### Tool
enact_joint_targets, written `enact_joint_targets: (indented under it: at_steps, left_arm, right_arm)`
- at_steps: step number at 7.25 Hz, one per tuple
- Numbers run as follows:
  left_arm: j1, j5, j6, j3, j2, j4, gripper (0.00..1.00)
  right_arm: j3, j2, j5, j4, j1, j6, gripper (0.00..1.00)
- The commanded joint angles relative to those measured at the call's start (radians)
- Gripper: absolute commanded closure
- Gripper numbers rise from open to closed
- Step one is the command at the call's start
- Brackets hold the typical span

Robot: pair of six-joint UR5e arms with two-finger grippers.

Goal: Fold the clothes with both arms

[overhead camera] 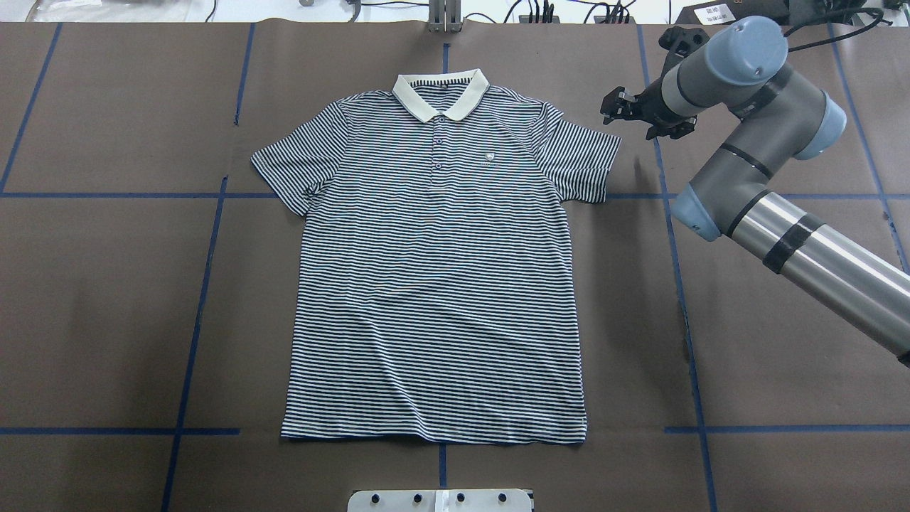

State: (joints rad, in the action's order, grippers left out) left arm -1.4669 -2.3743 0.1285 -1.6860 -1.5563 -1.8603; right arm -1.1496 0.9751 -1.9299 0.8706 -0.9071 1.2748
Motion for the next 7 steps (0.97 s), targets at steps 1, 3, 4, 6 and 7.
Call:
enact_joint_targets:
  at_steps: [1,3,4,6,7]
  left_arm:
    - [0.002,0.0,0.0,-0.003,0.001,0.0,0.0]
    - [0.002,-0.002,0.0,-0.003,0.001,-0.002,0.0]
    - [0.002,-0.002,0.0,-0.003,-0.001,-0.002,0.0]
    - [0.002,-0.002,0.0,-0.014,0.001,-0.002,0.0]
    - [0.002,-0.002,0.0,-0.023,0.001,-0.002,0.0]
  right_arm:
    - [0.06,-0.019,0.061,-0.021,0.028,0.008,0.34]
    - [0.062,-0.021,0.062,-0.021,0.031,0.009,0.55]
    - [0.062,-0.029,0.062,-0.019,0.031,0.011,1.0]
    - [0.06,-0.036,0.058,-0.018,0.031,0.009,1.0]
    - [0.044,-0.045,0.055,-0.019,0.033,0.014,1.0]
